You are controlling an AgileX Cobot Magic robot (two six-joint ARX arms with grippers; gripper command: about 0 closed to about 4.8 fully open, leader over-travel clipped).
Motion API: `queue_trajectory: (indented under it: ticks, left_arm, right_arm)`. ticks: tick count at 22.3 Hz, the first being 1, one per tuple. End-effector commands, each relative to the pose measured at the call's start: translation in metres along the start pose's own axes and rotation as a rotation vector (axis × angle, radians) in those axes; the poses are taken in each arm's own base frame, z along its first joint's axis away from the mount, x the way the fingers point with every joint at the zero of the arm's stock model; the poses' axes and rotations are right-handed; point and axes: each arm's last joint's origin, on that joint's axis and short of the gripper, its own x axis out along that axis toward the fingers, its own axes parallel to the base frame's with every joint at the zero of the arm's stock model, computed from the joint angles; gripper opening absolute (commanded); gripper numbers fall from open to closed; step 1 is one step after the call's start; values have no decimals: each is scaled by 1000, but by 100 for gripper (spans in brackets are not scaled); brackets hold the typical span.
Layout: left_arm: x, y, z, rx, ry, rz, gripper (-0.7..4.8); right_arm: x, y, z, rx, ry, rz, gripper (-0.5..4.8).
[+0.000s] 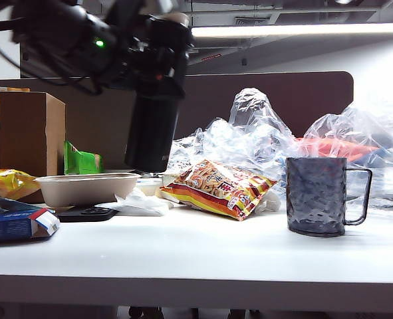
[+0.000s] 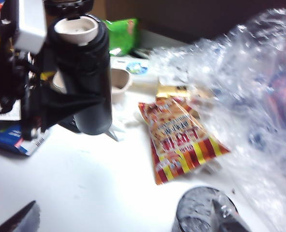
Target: Pick up the black thermos, pour some water into the cup, then place the black thermos back on the table.
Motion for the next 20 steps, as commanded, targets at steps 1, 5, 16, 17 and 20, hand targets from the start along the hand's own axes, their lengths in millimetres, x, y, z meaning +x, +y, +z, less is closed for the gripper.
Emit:
queue_trajectory:
  ticks: [1, 5, 16, 17, 20]
  left_arm:
    - [31, 7, 18, 87, 16, -14, -6]
    - [67, -4, 36, 318, 74, -66, -6]
    - [102, -37, 37, 725, 66, 21, -6]
    - [103, -37, 39, 736, 60, 24, -6]
    - [110, -42, 38, 789, 57, 18, -6]
  right_arm:
    - [-7, -18, -8, 45, 77, -20, 479]
    - [-8, -34, -20, 97, 182, -93, 266]
    - [41, -44, -39, 128, 349, 13, -6]
    - [44, -44, -40, 129, 343, 21, -6]
    - [45, -44, -42, 125, 326, 23, -6]
